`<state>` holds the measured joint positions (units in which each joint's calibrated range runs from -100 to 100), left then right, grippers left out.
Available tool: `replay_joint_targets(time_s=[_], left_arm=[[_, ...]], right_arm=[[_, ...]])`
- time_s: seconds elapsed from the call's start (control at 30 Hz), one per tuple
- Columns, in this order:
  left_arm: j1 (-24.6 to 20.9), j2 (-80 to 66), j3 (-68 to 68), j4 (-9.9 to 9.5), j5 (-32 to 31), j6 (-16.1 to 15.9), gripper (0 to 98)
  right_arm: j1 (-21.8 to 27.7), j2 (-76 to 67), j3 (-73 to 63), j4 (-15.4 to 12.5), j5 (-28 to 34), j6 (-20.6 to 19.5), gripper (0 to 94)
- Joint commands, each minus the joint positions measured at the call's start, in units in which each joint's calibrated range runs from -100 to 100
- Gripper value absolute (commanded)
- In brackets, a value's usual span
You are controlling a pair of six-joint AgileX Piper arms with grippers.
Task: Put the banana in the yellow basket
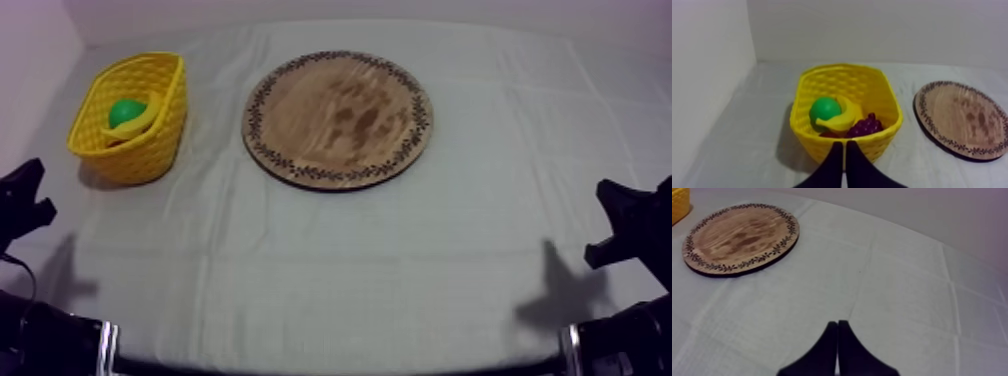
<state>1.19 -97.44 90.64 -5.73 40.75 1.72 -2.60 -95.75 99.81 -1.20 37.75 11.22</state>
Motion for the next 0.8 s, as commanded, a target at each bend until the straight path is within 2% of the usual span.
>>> replay_joint_targets(time_s=[0.0, 0.17, 0.37, 0.77], left_arm=[[-0.02, -0.86, 1.84, -0.01, -0.17, -0.22, 0.0], [-0.08, -2.06, 5.10, -0.15, -0.30, -0.83, 0.0], [-0.30, -2.27, 7.32, 0.90, -2.55, -1.82, 0.0], [-0.15, -2.30, 8.23, 1.89, -4.68, -1.66, 0.0]], right_arm=[[0.00, 0.00, -0.03, 0.01, -0.01, -0.01, 0.3], [0.00, 0.00, -0.03, 0.01, -0.01, -0.01, 0.3], [0.00, 0.00, -0.03, 0.01, -0.01, -0.01, 0.3], [0.00, 0.00, -0.03, 0.01, -0.01, -0.01, 0.3]])
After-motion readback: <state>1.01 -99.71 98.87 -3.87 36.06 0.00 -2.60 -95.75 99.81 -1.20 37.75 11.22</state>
